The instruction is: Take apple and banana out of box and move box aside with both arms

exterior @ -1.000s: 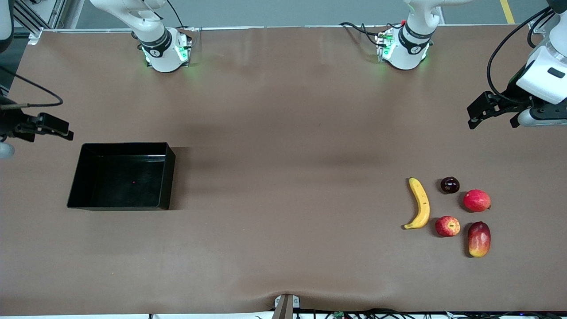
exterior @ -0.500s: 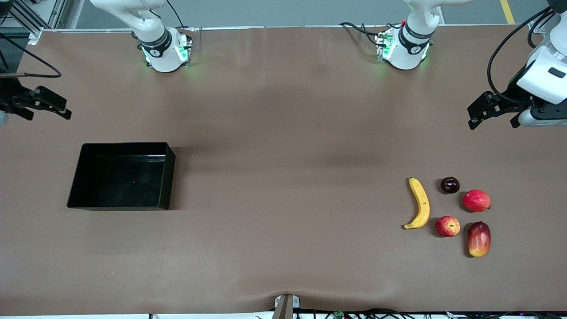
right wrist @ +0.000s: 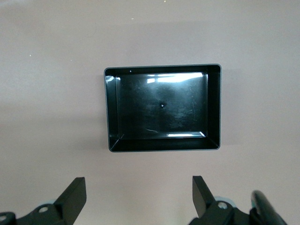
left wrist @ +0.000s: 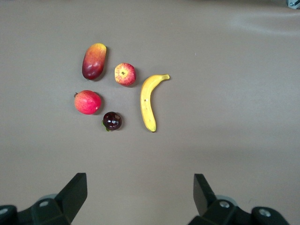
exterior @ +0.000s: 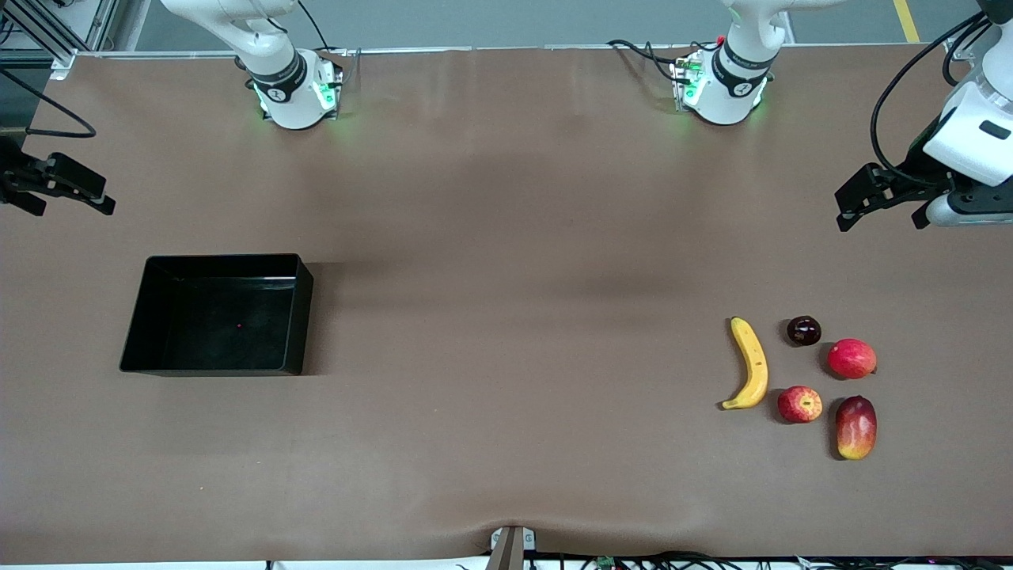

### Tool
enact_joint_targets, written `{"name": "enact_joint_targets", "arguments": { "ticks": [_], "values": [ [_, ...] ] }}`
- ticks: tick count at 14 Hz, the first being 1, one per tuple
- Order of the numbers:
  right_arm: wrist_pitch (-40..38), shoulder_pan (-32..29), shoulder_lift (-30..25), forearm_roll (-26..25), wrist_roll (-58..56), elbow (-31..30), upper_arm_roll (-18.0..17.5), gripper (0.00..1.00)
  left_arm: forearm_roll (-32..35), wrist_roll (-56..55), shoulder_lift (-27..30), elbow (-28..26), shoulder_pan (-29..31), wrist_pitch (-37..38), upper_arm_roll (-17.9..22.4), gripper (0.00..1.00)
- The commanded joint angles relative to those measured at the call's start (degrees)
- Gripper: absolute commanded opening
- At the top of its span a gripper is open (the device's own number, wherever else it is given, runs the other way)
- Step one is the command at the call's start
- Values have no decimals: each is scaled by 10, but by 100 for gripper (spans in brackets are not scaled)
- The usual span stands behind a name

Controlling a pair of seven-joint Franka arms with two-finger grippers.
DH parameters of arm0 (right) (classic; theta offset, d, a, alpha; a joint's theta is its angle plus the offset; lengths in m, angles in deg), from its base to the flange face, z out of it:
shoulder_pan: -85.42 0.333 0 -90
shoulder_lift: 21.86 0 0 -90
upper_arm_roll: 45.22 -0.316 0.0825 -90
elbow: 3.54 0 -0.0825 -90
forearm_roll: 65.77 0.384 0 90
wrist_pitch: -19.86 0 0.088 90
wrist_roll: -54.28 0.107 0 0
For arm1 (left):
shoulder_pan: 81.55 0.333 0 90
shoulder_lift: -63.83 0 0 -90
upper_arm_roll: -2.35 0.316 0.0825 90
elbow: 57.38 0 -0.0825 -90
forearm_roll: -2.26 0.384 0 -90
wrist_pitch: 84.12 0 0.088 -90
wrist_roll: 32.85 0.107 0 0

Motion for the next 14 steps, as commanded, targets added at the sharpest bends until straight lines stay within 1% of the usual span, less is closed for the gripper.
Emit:
{"name": "enact_joint_targets", "arguments": {
  "ticks": [1,5,9,14],
  "values": [
    [-16,-11,7,1,2,10,-4,100,-9,9,15,-3,1,5,0,100],
    [-12,-9,13,3,0,11,-5,100,-8,8,13,-8,1,6,0,100],
    [-14,-11,13,8,-27,10,-5,100,-8,9,14,-8,1,6,0,100],
    [-16,-7,13,3,-27,9,-5,100,-8,9,13,-7,0,6,0,100]
  ]
}}
